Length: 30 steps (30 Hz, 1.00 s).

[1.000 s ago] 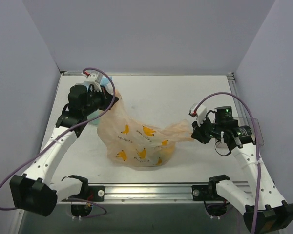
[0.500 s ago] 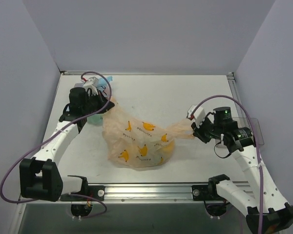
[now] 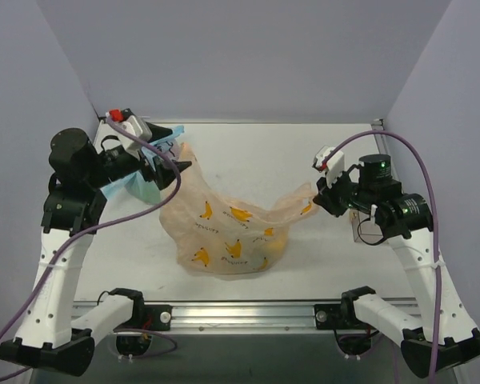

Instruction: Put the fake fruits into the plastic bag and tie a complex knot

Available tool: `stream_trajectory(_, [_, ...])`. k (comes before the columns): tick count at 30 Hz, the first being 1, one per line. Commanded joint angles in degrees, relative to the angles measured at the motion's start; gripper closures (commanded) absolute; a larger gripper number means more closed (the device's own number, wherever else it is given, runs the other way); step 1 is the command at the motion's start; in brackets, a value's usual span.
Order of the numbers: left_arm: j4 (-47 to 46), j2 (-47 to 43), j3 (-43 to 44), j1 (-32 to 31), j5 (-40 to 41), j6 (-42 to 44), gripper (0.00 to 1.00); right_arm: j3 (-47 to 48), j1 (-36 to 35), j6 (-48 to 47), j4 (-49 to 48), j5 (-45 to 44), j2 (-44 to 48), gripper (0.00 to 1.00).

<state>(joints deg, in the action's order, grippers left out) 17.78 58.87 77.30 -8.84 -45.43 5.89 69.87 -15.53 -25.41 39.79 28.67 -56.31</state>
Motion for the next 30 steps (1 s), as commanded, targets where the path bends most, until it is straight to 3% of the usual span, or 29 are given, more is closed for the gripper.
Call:
stream_trajectory(1, [15.74,1.33,3.99,-6.49,-6.97,17.03,0.03,1.50,-0.47,1.85,1.52,2.18,0.33,1.00])
stream_trajectory(4, [24.54,3.69,5.32,-16.96,3.12,27.22,0.02,2.12,-0.56,1.94,1.96,2.36,0.50,1.00])
stream_trajectory(6, [26.77,5.02,4.27,-28.38,10.68,32.50,0.03,2.29,-0.82,1.33,2.48,2.36,0.68,1.00])
stream_trajectory(7, [27.91,5.81,3.92,-31.21,16.28,33.82,0.02,2.38,-0.91,1.07,2.66,2.27,0.59,1.00])
stream_trajectory(9, [28.19,9.06,3.65,-36.22,19.66,36.03,0.02,2.38,-1.08,0.80,3.19,2.18,0.94,1.00])
stream_trajectory(21, [28.71,25.32,5.94,-39.76,23.46,43.68,0.03,2.38,-1.87,-1.83,4.33,2.36,2.35,1.00])
stream_trajectory(22, [28.54,26.46,5.67,-39.68,23.28,43.59,0.07,2.29,-1.87,-2.01,4.24,2.53,2.52,1.00])
stream_trajectory(26, [28.45,27.35,3.31,-39.76,21.44,42.28,0.51,2.38,-1.96,-2.80,4.07,2.98,2.61,1.00])
stream_trajectory(27, [28.28,27.35,1.99,-39.68,21.00,41.93,0.72,2.64,-1.96,-2.54,3.98,2.98,2.53,1.00])
stream_trajectory(30, [26.79,26.91,-1.09,-39.76,20.12,40.26,0.92,2.82,-1.79,-1.32,2.75,3.15,1.82,1.00])
